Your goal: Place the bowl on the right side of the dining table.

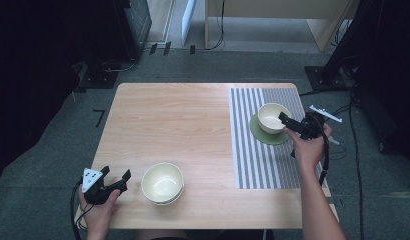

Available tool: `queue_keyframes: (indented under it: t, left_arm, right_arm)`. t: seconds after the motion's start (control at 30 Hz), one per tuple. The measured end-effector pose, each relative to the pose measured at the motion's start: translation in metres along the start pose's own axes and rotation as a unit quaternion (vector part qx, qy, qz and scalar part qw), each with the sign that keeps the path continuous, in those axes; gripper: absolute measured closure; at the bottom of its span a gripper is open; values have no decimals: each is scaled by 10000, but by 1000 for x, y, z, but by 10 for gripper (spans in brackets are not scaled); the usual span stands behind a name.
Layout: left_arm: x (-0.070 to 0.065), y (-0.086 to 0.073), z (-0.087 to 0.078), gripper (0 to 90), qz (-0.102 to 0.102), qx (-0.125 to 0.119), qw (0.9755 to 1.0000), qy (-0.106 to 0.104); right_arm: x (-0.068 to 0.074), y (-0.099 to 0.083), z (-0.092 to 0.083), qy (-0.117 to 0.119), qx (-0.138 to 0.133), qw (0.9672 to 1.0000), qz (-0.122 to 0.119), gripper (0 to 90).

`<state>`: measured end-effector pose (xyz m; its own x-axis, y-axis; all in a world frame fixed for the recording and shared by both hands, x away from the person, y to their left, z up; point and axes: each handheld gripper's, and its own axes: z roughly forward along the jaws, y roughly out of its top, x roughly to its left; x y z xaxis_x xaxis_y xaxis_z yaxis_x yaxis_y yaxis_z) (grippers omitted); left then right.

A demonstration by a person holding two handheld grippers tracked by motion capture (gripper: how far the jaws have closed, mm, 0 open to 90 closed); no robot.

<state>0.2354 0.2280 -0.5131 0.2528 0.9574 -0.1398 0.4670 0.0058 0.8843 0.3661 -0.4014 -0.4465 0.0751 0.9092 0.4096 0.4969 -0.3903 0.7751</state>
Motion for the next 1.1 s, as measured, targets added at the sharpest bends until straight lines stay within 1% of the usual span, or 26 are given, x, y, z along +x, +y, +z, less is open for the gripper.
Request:
queue_keyframes:
  t: [0.13, 0.23, 0.3, 0.33, 0.43, 0.5, 0.53, 0.6, 0.63, 0.67, 0.7, 0.73, 0.77, 0.8, 0.9, 0.97, 1.1]
  left_arm:
    - [-1, 0, 0, 142, 19, -12, 10000, 47]
    - [-2, 0, 0, 142, 35, -14, 10000, 89]
    - [-3, 0, 0, 180, 61, -29, 9997, 220]
    - [-3, 0, 0, 196, 77, -26, 9996, 252]
    - [-4, 0, 1, 203, 93, -37, 9993, 351]
    - [-4, 0, 1, 208, 94, -29, 9994, 327]
    - [-4, 0, 1, 202, 91, -26, 9992, 377]
    - [-4, 0, 1, 198, 92, -34, 9995, 305]
    - [-4, 0, 1, 184, 90, -32, 9995, 309]
    - [-4, 0, 1, 185, 69, -31, 9994, 324]
    - [-4, 1, 1, 207, 31, 3, 9992, 397]
    - [-3, 1, 2, 223, -8, 1, 9992, 408]
    - [-2, 0, 1, 218, -36, -20, 9994, 330]
    - [-1, 0, 0, 187, -65, -53, 9998, 185]
    - [-1, 0, -1, 162, -53, -79, 9999, 134]
    - [-1, 0, -1, 137, 3, -79, 9999, 86]
    - [-2, -1, -1, 119, 79, -109, 9999, 38]
  right_arm:
    - [1, -5, -5, 52, -207, 9998, -33, 0]
    - [2, -8, -9, 6, -294, 9995, -71, 0]
    - [2, -9, -12, -51, -345, 9993, -116, 0]
    - [2, -10, -13, -24, -385, 9992, -114, 0]
    - [3, -12, -17, -23, -383, 9992, -141, 0]
    - [3, -14, -19, -21, -385, 9991, -174, 0]
    - [3, -15, -20, -25, -380, 9991, -176, 0]
    - [3, -17, -22, -16, -394, 9990, -212, 0]
    - [3, -18, -23, -8, -396, 9990, -205, 0]
    - [3, -18, -25, 20, -417, 9989, -203, 0]
    - [3, -19, -25, 33, -442, 9988, -220, 0]
    - [3, -20, -27, 40, -451, 9987, -242, 0]
    - [3, -21, -27, 38, -450, 9987, -254, 0]
    - [2, -22, -28, 46, -445, 9986, -290, 0]
    - [3, -25, -31, 55, -438, 9984, -339, 0]
    - [3, -26, -33, 57, -435, 9983, -377, 0]
    - [3, -30, -37, 30, -363, 9979, -533, 0]
